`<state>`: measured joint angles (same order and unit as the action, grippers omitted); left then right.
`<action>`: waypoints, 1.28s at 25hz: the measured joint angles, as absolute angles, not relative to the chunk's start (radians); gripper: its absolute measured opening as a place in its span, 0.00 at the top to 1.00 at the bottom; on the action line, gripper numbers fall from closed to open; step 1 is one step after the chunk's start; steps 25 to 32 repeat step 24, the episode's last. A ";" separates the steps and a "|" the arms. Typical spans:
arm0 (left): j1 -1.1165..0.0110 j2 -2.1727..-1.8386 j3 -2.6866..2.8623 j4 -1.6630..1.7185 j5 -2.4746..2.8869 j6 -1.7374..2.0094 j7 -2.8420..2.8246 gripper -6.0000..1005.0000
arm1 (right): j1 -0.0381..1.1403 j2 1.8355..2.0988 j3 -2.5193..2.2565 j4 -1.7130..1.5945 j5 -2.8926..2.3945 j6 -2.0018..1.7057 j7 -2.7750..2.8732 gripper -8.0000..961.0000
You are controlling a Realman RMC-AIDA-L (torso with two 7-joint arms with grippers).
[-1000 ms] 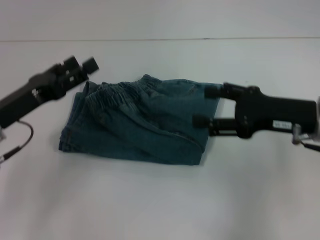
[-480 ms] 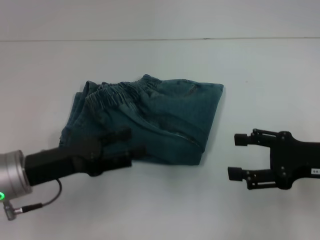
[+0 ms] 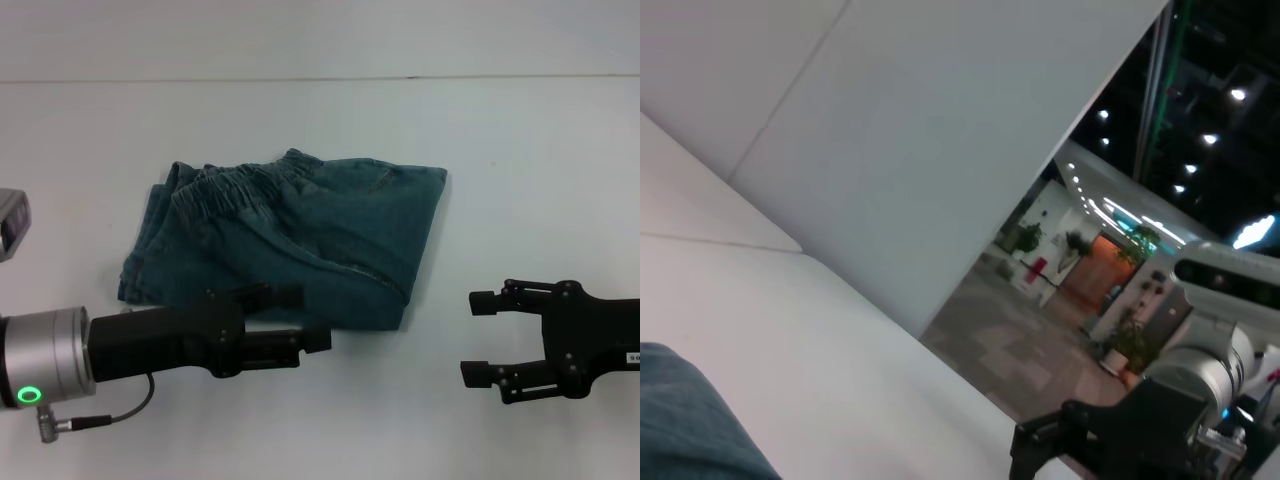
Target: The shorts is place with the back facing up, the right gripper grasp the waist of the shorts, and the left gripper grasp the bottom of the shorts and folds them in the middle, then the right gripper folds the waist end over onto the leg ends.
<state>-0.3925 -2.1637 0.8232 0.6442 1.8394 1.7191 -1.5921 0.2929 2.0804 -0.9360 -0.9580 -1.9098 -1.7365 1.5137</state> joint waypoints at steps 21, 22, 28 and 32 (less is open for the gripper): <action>-0.399 -2.161 0.826 0.643 1.889 1.721 -1.594 0.10 | 0.324 2.083 -0.935 -0.951 -1.911 -1.747 1.517 0.10; -0.399 -2.161 0.826 0.643 1.889 1.721 -1.595 0.10 | 0.324 2.083 -0.935 -0.951 -1.911 -1.747 1.517 0.10; -0.398 -2.161 0.824 0.643 1.889 1.722 -1.596 0.10 | 0.323 2.083 -0.935 -0.951 -1.911 -1.747 1.517 0.10; -0.398 -2.161 0.824 0.643 1.889 1.722 -1.596 0.10 | 0.323 2.083 -0.935 -0.951 -1.911 -1.747 1.517 0.10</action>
